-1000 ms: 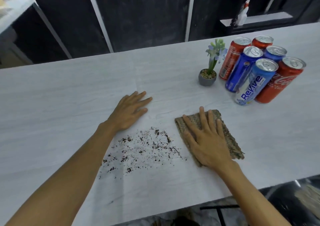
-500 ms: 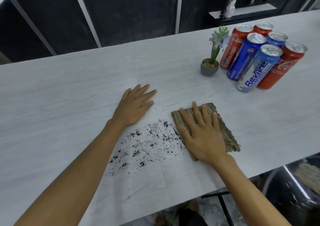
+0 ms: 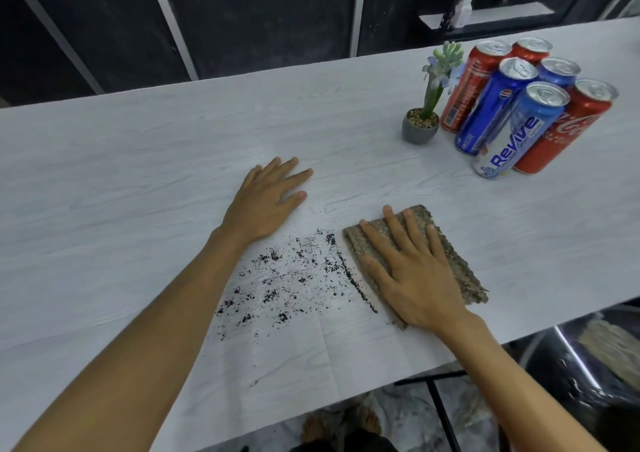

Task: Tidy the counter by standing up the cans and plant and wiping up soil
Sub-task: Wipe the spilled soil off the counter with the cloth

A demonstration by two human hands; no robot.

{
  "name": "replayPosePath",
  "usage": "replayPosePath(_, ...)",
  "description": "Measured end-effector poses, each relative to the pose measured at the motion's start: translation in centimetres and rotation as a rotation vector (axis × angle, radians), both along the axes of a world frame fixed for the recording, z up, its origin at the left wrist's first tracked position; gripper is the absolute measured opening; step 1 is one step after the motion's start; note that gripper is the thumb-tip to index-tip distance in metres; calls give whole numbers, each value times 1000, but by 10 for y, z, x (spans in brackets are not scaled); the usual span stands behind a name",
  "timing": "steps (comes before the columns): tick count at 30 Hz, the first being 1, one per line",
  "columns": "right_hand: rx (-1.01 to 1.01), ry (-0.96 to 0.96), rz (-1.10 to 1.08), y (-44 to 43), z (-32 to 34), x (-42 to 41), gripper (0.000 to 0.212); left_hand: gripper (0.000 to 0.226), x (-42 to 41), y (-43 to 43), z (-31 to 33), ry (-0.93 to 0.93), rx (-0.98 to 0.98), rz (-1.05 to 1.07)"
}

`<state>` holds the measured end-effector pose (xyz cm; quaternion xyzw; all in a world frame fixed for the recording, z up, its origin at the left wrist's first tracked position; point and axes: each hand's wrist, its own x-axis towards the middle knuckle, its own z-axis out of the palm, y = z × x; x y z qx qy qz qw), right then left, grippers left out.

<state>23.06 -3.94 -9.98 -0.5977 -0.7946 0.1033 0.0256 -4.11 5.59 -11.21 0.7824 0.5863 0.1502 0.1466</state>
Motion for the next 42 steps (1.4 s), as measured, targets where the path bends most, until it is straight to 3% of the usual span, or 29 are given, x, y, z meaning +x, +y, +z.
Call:
replayPosePath(3, 10, 11, -82, 10, 0, -4, 62, 46, 0, 1, -1, 3, 6, 8)
replayPosePath(7, 77, 87, -10, -4, -4, -16, 57, 47, 0, 0, -1, -8, 11, 11)
replayPosePath(11, 119, 331, -38, -7, -3, -6, 48, 46, 2, -1, 0, -11, 12, 15)
replayPosePath(14, 45, 604, -110, -9, 6, -11, 37, 46, 1, -1, 0, -4, 13, 21)
replayPosePath(16, -3, 669, -82, -17, 12, -21, 37, 46, 1, 0, 0, -4, 11, 20)
replayPosePath(18, -15, 580, -7, -25, 9, -32, 37, 46, 2, 0, -1, -7, 9, 16)
replayPosePath(21, 72, 220, 53, -31, -2, -36, 49, 46, 1, 0, -1, -9, 4, 17)
replayPosePath(23, 79, 95, 17, -20, -5, -29, 54, 46, 1, 0, -1, 0, 4, 17)
replayPosePath(27, 38, 31, -105, 14, -6, -27, 57, 46, 1, -1, -2, 2, 7, 14)
replayPosePath(32, 51, 10, 41, -9, -6, -25, 55, 46, 1, 0, -1, 6, 5, 12)
replayPosePath(37, 43, 8, -70, 18, -4, -20, 58, 46, 1, -1, -1, -5, 10, 15)
replayPosePath(42, 49, 2, 85, -2, -6, -36, 56, 46, 1, -1, -1, -15, 5, 13)
